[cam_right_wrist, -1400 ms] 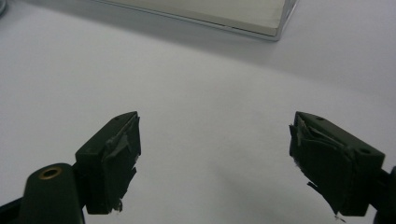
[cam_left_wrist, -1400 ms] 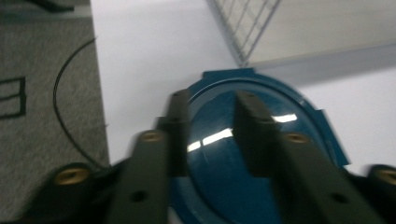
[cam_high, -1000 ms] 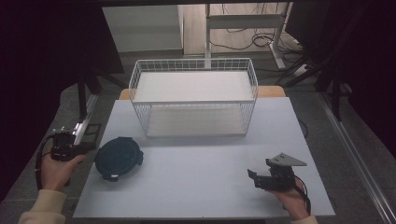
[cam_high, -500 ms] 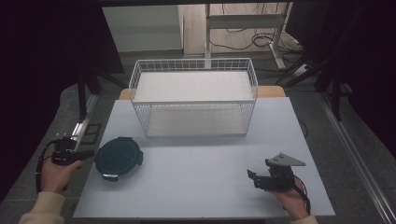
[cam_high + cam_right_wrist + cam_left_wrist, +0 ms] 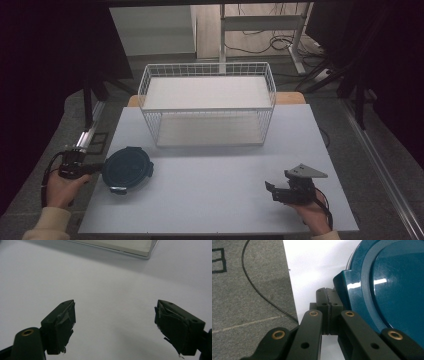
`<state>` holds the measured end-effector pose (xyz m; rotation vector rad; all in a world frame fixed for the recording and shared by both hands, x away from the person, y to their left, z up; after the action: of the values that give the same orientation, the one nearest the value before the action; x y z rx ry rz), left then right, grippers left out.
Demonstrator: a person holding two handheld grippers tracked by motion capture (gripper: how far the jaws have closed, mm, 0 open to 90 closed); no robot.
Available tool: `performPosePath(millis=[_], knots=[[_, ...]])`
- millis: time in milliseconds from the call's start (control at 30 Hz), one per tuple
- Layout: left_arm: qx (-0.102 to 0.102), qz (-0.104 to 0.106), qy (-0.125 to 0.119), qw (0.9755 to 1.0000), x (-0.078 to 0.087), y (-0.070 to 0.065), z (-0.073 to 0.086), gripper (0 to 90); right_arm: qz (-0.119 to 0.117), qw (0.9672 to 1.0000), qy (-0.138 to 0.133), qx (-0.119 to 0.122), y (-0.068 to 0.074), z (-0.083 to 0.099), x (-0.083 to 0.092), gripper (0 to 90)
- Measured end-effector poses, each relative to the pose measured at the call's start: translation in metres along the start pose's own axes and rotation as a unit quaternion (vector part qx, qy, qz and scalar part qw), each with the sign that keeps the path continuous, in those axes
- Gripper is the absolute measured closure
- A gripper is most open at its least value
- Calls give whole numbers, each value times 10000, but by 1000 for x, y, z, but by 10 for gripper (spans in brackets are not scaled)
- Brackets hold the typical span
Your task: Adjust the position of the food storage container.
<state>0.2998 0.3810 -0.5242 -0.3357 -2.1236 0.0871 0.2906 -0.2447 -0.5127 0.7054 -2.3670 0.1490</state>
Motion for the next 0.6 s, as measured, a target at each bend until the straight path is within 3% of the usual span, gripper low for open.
performPosePath(millis=[600], knots=[[-244, 176, 46, 9995, -3, -15, -1, 900, 30, 10000, -8, 24, 2, 0, -1, 168]])
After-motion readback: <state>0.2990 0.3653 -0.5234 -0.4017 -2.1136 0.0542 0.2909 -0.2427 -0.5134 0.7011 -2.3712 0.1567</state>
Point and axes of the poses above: each handheld gripper's, and its own axes: x roughly backward along the jaws, z roughly out of its underside, y roughly to its left, the point moved 3 cm from there along -x, roughly forward along the jaws, and after that the axes turned 2 degrees about -x, right-handed, at the moved point
